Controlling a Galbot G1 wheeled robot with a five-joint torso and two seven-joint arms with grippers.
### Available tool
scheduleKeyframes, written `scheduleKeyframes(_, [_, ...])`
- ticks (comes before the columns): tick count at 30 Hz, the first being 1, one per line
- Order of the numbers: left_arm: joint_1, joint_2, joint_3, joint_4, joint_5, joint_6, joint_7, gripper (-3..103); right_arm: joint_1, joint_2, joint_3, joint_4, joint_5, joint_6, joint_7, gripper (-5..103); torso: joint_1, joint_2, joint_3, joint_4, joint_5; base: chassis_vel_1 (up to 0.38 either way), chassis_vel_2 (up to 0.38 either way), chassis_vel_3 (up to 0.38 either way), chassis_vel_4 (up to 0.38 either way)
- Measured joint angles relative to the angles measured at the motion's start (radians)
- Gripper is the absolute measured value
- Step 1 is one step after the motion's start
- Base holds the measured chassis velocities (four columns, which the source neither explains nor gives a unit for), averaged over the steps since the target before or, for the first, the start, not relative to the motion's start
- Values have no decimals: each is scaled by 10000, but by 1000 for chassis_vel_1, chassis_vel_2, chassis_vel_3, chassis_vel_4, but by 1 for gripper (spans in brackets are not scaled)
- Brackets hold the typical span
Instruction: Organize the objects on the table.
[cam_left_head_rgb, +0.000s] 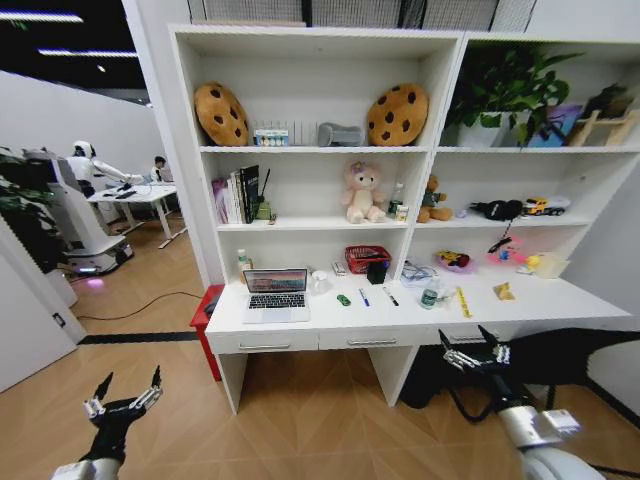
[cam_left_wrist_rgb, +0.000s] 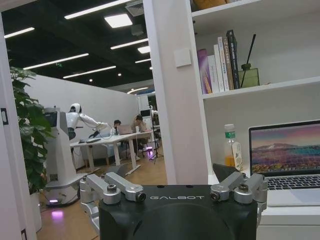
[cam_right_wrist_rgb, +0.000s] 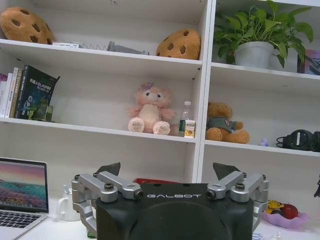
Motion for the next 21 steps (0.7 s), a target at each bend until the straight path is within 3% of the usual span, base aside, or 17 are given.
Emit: scheduleKeyframes(21, [-10,-84,63,26,15,30,-8,94,-21,30,-109,-95,-201,-7,-107,100,0,0,0,0,0,0,0,0,0])
